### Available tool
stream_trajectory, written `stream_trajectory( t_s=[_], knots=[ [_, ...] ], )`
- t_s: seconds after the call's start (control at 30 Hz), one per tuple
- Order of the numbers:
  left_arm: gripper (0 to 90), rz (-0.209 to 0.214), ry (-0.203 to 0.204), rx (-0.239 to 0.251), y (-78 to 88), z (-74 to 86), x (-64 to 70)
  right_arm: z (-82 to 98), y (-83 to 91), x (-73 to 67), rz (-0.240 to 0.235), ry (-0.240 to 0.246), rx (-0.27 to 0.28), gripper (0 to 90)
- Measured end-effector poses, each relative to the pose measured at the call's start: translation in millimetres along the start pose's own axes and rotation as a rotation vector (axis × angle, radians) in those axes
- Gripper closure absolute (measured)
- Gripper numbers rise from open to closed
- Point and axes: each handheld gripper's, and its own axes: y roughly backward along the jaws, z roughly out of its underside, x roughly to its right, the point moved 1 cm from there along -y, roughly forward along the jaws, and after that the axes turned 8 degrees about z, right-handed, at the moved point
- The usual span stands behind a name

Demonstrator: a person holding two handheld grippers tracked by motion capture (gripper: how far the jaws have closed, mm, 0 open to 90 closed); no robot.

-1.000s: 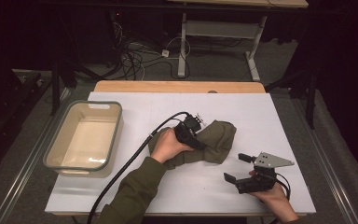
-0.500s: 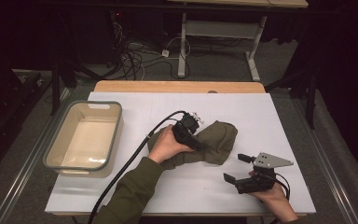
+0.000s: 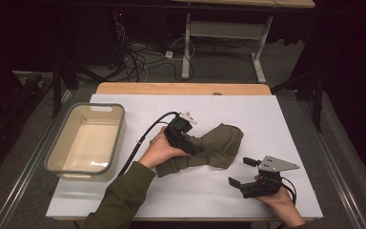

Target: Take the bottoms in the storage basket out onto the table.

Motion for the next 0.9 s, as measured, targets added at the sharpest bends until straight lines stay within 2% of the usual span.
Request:
stream_trajectory(
  t_s=[0.1, 0.2, 0.3, 0.37, 0.43, 0.5, 0.67, 0.8, 0.9],
  knots=[
    [0.0, -0.026, -0.023, 0.022, 9.8, 8.4, 5.5, 0.0, -0.1, -0.4, 0.001, 0.001, 0.0, 4.2],
    [0.0, -0.023, -0.018, 0.049, 17.4, 18.5, 9.4, 0.2, -0.4, -0.8, 0.001, 0.007, -0.001, 4.2],
    [0.0, -0.028, -0.014, 0.055, 22.5, 28.6, 11.7, 0.3, -1.0, -1.0, 0.001, 0.008, -0.003, 4.2],
    [0.0, -0.044, -0.018, 0.053, 25.7, 35.5, 13.0, 0.3, -1.2, -1.4, 0.002, 0.011, -0.005, 4.2],
    [0.0, -0.052, -0.018, 0.073, 28.9, 44.0, 14.9, 0.5, -1.4, -1.6, 0.001, 0.018, -0.007, 4.2],
    [0.0, -0.044, -0.009, 0.095, 32.7, 52.8, 16.5, 0.7, -1.9, -1.7, -0.001, 0.023, -0.01, 4.2],
    [0.0, -0.065, 0.002, 0.133, 45.7, 72.1, 22.2, 0.8, -2.6, -2.1, -0.002, 0.028, -0.014, 4.2],
    [0.0, -0.065, 0.01, 0.173, 53.5, 86.4, 28.8, 1.0, -3.0, -2.8, -0.002, 0.033, -0.016, 4.2],
    [0.0, -0.078, 0.017, 0.177, 57.1, 96.9, 31.5, 1.0, -2.9, -3.0, -0.001, 0.034, -0.016, 4.2]
  ],
)
